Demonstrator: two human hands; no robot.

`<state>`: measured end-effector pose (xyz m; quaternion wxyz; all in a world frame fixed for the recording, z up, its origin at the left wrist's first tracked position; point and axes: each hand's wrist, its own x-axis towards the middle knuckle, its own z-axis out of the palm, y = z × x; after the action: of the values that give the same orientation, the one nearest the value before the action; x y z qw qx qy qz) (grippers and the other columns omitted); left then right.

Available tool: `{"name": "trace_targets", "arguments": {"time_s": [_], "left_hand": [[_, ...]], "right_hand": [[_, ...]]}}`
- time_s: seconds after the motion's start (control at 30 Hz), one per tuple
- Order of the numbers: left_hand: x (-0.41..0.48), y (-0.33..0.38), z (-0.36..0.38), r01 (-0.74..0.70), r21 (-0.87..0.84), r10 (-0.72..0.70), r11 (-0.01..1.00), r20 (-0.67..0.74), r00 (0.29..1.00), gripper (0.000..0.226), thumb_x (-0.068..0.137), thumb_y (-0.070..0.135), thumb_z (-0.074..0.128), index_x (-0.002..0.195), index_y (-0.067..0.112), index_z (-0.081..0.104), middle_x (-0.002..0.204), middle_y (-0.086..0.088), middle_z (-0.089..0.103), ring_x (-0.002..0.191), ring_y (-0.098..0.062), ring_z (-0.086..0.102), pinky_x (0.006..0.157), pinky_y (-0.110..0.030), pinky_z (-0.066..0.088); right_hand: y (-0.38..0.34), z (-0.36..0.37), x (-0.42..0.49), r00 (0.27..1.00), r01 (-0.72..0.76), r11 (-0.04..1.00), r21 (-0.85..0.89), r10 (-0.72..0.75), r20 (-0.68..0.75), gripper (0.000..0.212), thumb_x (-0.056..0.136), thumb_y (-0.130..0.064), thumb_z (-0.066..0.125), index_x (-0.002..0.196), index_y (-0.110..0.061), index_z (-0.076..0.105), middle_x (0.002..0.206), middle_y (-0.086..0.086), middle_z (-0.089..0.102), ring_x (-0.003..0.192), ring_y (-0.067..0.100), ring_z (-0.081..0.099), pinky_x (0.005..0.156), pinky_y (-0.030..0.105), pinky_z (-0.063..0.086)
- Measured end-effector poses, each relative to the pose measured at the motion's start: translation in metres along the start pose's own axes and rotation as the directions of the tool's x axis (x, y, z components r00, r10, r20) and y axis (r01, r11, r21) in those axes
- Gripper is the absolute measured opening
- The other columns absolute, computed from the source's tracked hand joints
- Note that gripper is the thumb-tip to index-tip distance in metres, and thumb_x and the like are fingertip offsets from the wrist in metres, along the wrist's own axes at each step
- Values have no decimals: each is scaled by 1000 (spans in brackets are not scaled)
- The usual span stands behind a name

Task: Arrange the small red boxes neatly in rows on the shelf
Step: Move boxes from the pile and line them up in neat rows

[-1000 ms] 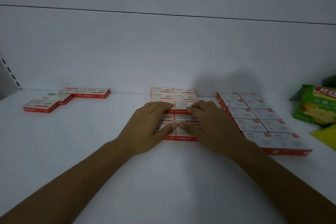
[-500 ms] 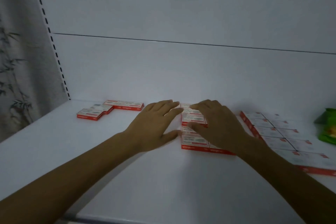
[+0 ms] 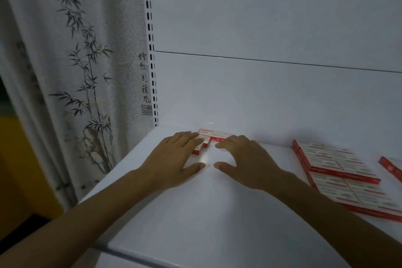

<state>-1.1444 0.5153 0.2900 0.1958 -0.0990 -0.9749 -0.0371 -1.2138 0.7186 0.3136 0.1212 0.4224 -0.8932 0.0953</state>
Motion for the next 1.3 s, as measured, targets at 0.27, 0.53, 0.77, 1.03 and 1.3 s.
{"name": "trace_targets", "arguments": {"time_s": [0.27, 0.53, 0.77, 1.03, 1.3], "left_hand": [[11, -53, 14, 76, -208, -83, 975, -23, 996, 77, 75, 66, 36, 137, 22, 41, 143, 0, 42, 131, -18, 36, 106, -38, 34], [13, -64, 27, 136, -489, -158, 861, -4, 987, 72, 76, 38, 73, 138, 21, 39, 138, 4, 44, 128, -13, 37, 95, -15, 22], [13, -64, 34, 156, -500, -168, 852, 21, 986, 66, 76, 38, 72, 134, 30, 41, 133, 8, 48, 121, -8, 40, 89, -12, 26], [11, -64, 37, 49, -508, -77, 860, -35, 996, 51, 78, 31, 73, 125, 24, 53, 124, 6, 53, 109, -9, 46, 83, -11, 32], [13, -62, 36, 64, -502, -84, 862, -17, 996, 48, 80, 31, 70, 125, 30, 52, 114, 15, 55, 98, 2, 46, 79, -14, 35]], "right_hand": [[-43, 41, 51, 996, 4, 1000, 8, -5, 90, 54, 92, -49, 42, 140, -25, 35, 149, 0, 32, 134, 20, 31, 109, 38, 26], [-38, 34, 23, 997, -78, 996, 36, 78, -6, 39, 89, -46, 51, 123, -26, 53, 126, -8, 54, 115, 13, 46, 96, 30, 37], [-22, 47, 28, 986, -154, 975, 162, 163, -45, 43, 84, -45, 60, 123, -29, 52, 127, -11, 51, 118, 8, 43, 97, 21, 32], [-14, 51, 30, 989, -140, 980, 141, 146, -30, 39, 89, -39, 55, 125, -25, 52, 122, -7, 55, 113, 11, 48, 88, 19, 31], [-17, 51, 27, 979, -69, 975, 209, 106, -172, 40, 82, -33, 61, 120, -21, 56, 122, -4, 58, 112, 14, 52, 91, 24, 36]]}}
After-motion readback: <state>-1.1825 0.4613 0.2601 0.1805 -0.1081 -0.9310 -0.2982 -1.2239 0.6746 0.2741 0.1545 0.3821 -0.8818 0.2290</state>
